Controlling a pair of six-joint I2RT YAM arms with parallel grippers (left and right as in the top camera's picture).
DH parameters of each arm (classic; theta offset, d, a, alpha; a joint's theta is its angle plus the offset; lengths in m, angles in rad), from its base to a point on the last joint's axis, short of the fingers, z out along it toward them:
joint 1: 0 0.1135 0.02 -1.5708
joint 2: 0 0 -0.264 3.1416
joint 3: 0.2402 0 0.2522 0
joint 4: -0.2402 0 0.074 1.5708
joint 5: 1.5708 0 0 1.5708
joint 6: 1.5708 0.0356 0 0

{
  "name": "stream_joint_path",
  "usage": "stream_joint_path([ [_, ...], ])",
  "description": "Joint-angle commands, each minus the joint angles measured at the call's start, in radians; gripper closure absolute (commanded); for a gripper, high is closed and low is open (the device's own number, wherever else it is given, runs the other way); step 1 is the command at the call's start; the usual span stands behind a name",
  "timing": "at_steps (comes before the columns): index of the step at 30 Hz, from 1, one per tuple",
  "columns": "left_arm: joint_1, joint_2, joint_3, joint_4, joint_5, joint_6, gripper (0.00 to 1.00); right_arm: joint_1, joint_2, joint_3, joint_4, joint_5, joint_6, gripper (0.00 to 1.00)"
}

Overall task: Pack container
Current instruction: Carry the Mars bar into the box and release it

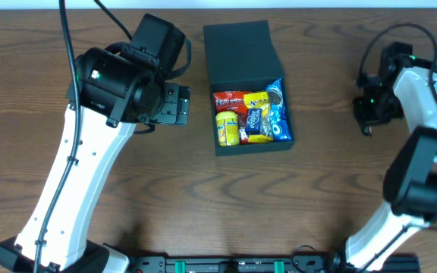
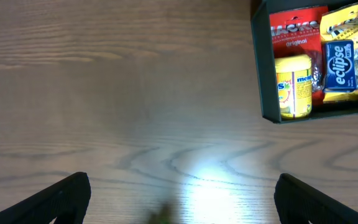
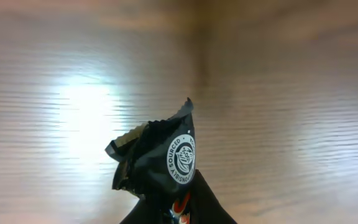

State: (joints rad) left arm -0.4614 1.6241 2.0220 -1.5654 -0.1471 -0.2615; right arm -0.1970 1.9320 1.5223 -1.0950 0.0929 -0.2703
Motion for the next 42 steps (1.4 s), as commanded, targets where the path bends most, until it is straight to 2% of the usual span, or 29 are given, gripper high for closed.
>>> stream_joint_path([
  [1,0.003,0.005,-0.005,-0.001,-0.020,0.007,0.05,0.098,-0.105,0.002,-0.009,-0.019,0.081,0.94],
  [4,0.003,0.005,-0.005,-0.001,-0.020,0.007,0.05,0.213,-0.188,0.002,-0.028,-0.019,0.205,0.99],
  [9,0.003,0.005,-0.005,-0.002,-0.016,-0.002,0.05,0.389,-0.257,0.002,-0.024,-0.058,0.491,0.99],
  [13,0.003,0.005,-0.005,-0.005,-0.005,-0.001,0.05,0.511,-0.254,0.002,0.052,-0.126,0.602,0.99],
  [17,0.003,0.005,-0.005,-0.006,0.004,-0.001,0.05,0.565,-0.244,0.002,0.145,-0.120,0.649,0.99],
  [22,0.003,0.005,-0.005,-0.005,0.011,-0.001,0.05,0.575,-0.196,0.002,0.183,-0.137,0.728,0.99],
  [32,0.003,0.005,-0.005,0.000,0.014,-0.001,0.05,0.600,-0.041,0.002,0.297,-0.217,0.726,0.99],
  [39,0.003,0.005,-0.005,0.003,0.014,-0.002,0.05,0.612,0.005,0.002,0.301,-0.218,0.726,0.99],
  [40,0.003,0.005,-0.005,0.005,0.014,-0.002,0.05,0.612,0.005,0.002,0.302,-0.217,0.726,0.97],
  [42,0.003,0.005,-0.005,0.006,0.014,-0.006,0.05,0.612,0.005,0.002,0.302,-0.217,0.726,0.84],
])
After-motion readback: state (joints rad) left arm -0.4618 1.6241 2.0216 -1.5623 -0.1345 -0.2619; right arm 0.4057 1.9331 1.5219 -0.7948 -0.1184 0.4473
